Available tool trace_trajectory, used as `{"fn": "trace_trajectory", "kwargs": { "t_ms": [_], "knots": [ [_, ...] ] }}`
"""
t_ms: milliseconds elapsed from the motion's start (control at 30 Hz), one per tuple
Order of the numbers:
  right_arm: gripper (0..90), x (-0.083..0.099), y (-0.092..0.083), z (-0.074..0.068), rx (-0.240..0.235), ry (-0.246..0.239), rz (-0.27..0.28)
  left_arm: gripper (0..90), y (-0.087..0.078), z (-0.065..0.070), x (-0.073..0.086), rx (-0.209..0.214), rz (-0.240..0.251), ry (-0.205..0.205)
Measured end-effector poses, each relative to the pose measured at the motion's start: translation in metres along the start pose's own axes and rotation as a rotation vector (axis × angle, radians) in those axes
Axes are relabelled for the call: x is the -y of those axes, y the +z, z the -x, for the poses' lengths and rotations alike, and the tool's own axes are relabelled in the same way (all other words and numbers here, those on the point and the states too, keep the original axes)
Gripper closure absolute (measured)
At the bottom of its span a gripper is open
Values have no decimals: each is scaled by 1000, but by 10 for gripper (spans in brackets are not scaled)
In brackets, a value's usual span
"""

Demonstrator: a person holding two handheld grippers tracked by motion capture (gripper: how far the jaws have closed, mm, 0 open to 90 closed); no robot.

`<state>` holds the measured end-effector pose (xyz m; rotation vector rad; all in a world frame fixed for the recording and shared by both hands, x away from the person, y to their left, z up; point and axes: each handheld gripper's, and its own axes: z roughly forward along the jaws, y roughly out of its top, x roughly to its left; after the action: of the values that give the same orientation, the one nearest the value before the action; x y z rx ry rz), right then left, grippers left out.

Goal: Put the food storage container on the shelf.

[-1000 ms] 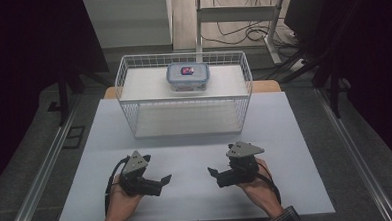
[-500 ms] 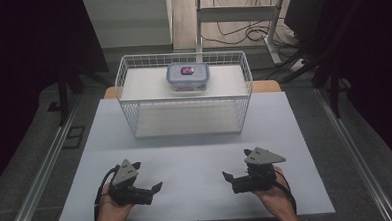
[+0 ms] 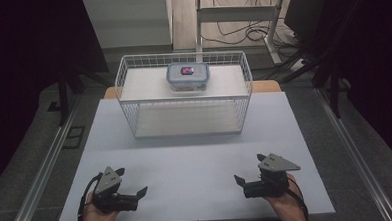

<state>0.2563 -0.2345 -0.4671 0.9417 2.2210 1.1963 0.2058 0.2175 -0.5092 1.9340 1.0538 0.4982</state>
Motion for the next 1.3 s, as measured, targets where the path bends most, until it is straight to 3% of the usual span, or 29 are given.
{"fn": "trace_trajectory", "kwargs": {
  "t_ms": [467, 833, 1000, 1167, 1300],
  "knots": [
    [0, 20, -20, 5, 65, 2, -14, 7, -22, -15, 20, -57, 9, -36],
    [0, 40, -33, 13, 116, 23, -50, 7, -35, -26, 38, -134, -11, -52],
    [0, 54, -35, 17, 118, 51, -98, 8, -35, -32, 47, -155, -41, -67],
    [0, 64, -30, 17, 110, 52, -202, 10, -32, -36, 51, -149, -81, -98],
    [0, 64, -28, 17, 112, 45, -216, 10, -30, -35, 50, -148, -92, -93]
  ]
}}
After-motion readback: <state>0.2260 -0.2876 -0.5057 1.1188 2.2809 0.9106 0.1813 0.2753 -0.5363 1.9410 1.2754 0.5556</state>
